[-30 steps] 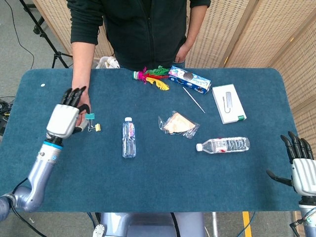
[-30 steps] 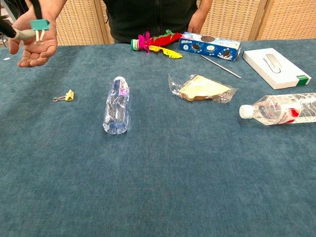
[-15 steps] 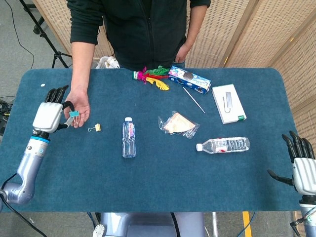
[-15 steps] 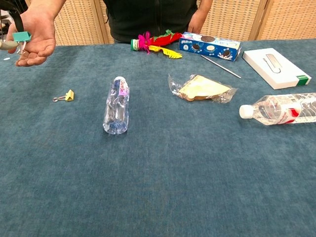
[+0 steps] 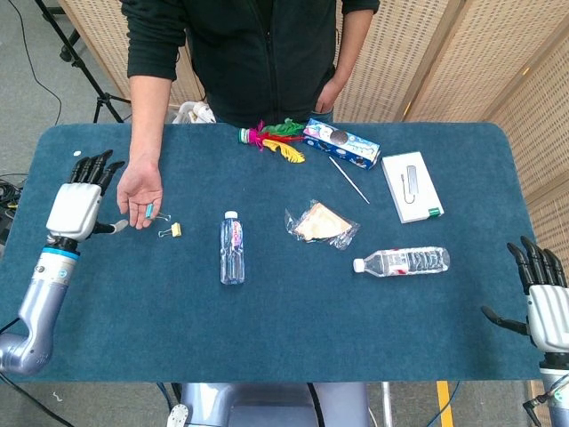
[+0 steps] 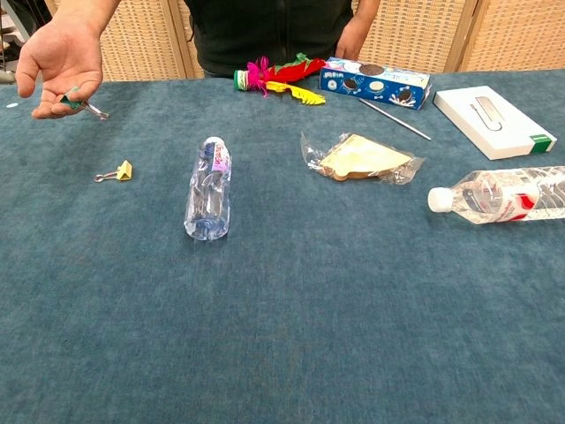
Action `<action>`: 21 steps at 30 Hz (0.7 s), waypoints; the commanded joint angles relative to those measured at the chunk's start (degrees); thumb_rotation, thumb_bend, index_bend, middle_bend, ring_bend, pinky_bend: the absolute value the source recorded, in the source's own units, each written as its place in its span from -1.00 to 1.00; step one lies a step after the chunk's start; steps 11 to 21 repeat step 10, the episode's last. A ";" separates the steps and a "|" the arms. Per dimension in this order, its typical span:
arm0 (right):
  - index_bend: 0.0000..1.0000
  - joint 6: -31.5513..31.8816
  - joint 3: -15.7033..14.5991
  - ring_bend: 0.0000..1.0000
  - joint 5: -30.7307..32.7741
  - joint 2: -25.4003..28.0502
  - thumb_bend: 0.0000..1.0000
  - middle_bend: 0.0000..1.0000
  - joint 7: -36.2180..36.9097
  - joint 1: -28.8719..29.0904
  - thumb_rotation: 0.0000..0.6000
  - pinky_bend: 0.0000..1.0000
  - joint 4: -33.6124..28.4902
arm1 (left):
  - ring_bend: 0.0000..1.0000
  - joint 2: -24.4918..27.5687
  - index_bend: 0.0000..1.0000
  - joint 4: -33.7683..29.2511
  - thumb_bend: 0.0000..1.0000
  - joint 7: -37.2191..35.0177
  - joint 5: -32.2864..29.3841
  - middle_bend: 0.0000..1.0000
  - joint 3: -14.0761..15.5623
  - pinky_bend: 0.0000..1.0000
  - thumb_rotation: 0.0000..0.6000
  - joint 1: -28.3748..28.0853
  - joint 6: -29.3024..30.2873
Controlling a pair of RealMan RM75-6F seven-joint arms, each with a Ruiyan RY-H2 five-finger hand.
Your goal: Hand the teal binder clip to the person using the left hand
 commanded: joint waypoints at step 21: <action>-1.00 0.74 -0.27 -1.00 -0.98 0.16 -1.00 -1.00 0.43 -0.22 1.00 -1.00 -0.24 | -1.00 4.65 -0.92 -7.07 -1.00 -3.20 5.00 -1.00 5.52 -1.00 1.00 13.67 16.03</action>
